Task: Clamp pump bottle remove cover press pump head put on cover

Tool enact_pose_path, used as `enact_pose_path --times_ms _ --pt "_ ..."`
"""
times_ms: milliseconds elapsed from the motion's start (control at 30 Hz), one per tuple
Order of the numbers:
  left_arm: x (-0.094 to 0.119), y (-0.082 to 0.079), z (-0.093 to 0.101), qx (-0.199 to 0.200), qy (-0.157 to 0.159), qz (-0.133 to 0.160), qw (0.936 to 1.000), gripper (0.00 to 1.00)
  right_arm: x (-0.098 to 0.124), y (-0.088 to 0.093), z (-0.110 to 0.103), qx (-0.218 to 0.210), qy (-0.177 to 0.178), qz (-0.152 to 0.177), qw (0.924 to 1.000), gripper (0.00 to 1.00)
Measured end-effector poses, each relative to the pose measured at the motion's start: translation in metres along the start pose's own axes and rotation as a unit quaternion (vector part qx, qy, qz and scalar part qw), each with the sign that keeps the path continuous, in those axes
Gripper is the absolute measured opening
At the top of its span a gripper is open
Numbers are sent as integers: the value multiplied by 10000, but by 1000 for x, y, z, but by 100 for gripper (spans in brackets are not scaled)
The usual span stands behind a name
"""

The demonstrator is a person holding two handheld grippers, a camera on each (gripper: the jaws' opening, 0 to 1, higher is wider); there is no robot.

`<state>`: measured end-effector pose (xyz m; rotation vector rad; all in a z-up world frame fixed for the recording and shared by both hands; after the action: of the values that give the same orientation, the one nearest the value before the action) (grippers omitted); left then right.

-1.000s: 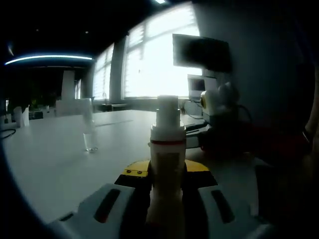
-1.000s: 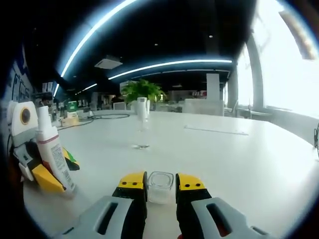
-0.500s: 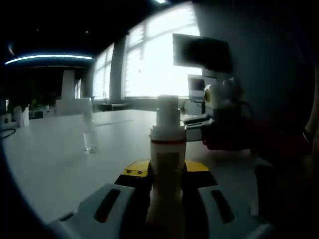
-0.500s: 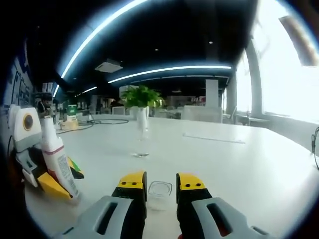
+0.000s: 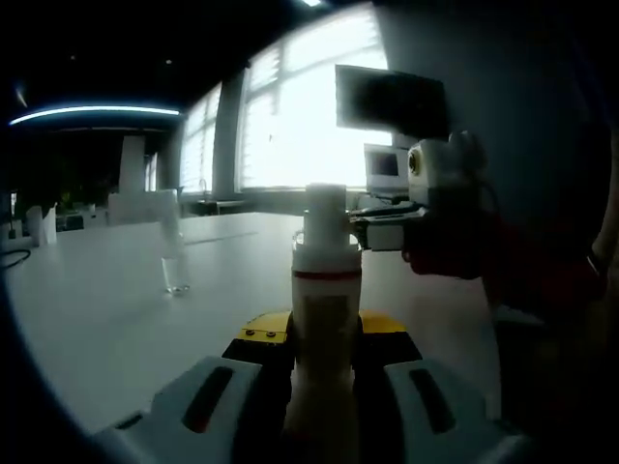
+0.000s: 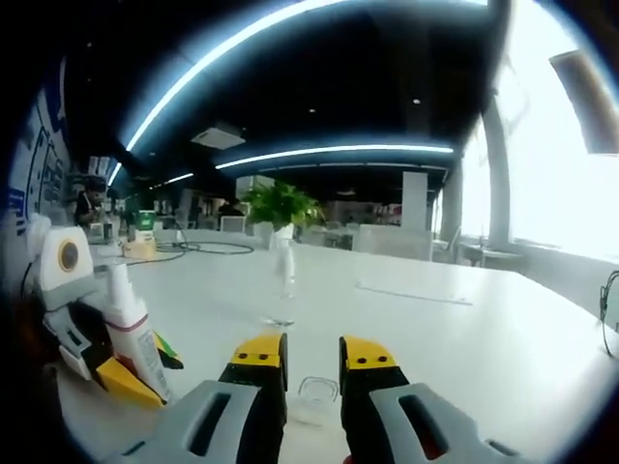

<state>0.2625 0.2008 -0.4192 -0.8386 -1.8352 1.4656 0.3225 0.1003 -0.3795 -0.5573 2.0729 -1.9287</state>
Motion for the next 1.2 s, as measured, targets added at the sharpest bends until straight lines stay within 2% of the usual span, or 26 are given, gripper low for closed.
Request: enact_pose_path --times_ms 333,467,600,1000,1200 --pt "0 0 0 2 -5 -4 10000 14 10 -11 -6 82 -89 181 9998 7" --pt "0 0 0 9 -3 -4 10000 14 12 -11 -2 242 60 224 9994 0" --pt "1 0 0 8 -9 -4 10000 14 16 -9 -2 123 3 240 9996 0" --pt "0 0 0 0 -18 -12 10000 14 34 -16 -7 337 -199 412 9984 0" --pt "0 1 -1 5 -23 -16 10000 14 40 -7 -13 337 -425 309 9981 0"
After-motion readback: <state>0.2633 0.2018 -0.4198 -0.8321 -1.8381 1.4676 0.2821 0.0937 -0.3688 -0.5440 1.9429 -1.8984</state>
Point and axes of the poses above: the point that each gripper's makers call its tool centre point, and the gripper's own axes: x roughly backward along the fingers, z roughly to its right, y roughly out of its underside, the point moved 2 cm from there along x, roughly backward along the fingers, and after that the axes turned 10 degrees about -x, right-handed, at the moved point
